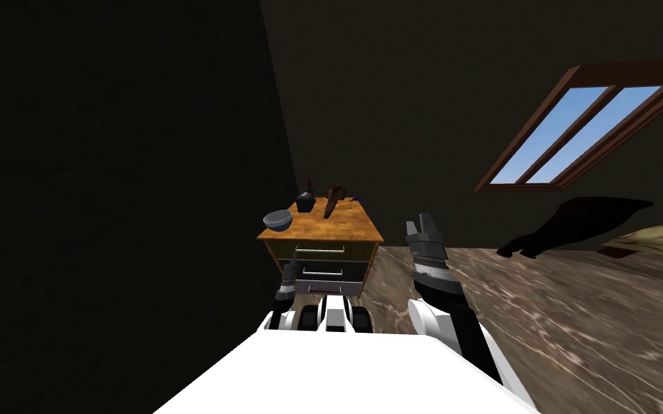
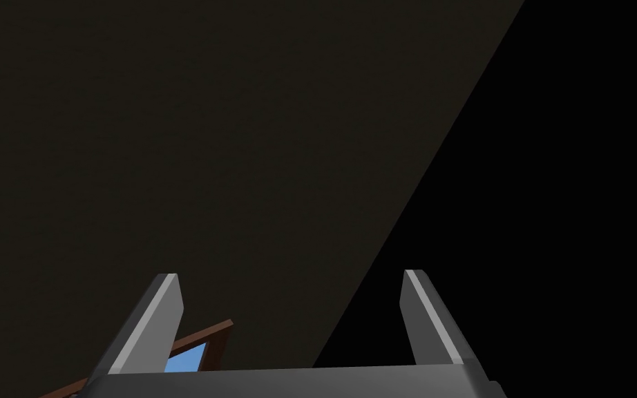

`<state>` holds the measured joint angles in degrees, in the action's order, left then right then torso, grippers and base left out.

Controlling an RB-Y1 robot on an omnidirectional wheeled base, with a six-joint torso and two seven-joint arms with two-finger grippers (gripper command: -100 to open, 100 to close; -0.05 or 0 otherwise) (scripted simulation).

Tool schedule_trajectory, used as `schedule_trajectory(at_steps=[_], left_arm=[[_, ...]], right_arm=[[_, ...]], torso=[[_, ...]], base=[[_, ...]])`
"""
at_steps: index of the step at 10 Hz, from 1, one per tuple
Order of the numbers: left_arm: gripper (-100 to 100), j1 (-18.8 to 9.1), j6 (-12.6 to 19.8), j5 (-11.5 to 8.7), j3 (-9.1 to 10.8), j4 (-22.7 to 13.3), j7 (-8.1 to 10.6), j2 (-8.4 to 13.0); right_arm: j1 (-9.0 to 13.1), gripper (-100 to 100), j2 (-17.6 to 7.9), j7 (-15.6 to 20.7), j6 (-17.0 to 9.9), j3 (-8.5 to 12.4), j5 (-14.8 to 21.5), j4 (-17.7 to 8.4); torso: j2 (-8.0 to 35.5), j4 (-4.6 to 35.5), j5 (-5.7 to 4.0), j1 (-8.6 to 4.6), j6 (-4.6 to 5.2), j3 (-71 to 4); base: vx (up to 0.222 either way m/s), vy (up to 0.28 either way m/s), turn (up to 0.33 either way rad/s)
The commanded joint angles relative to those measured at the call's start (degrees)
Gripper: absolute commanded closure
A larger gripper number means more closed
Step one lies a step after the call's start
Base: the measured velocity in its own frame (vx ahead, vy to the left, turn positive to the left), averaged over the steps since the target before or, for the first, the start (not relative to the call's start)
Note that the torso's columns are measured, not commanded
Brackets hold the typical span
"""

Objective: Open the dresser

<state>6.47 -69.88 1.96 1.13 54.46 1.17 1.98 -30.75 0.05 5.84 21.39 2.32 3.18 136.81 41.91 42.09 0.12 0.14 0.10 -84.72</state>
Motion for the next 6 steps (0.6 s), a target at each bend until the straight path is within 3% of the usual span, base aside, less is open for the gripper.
schedule_trajectory(at_steps=[1,2,3,6], left_arm=[[100,2.28,-2.78,0.20,-0.24,-1.11,-0.06,-0.24],[100,2.34,-1.82,0.22,-0.30,-0.10,-0.01,-0.23],[-100,1.85,-1.08,0.18,-0.30,-0.02,0.00,1.98],[-100,0.31,1.87,0.05,-0.31,0.53,0.05,4.74]], right_arm=[[-0.01,0,0.00,0.00,0.00,0.00,0.00,0.00],[-0.01,0,0.00,0.00,0.00,0.01,0.00,0.00],[-0.01,0,0.00,0.00,0.00,0.00,0.00,0.00],[0.00,0,0.00,0.00,0.00,0.00,0.00,0.00]], torso=[[-0.07,0.02,-0.03,0.01,-0.06,-0.10],[0.08,0.10,-0.08,-0.05,-0.09,-0.03],[0.32,0.18,-0.11,-0.12,-0.10,0.11],[0.55,0.25,-0.13,-0.17,-0.10,0.26]], base=[[0.026,0.004,-0.021],[0.013,0.004,-0.002],[-0.011,-0.001,0.014],[-0.048,-0.010,0.016]])
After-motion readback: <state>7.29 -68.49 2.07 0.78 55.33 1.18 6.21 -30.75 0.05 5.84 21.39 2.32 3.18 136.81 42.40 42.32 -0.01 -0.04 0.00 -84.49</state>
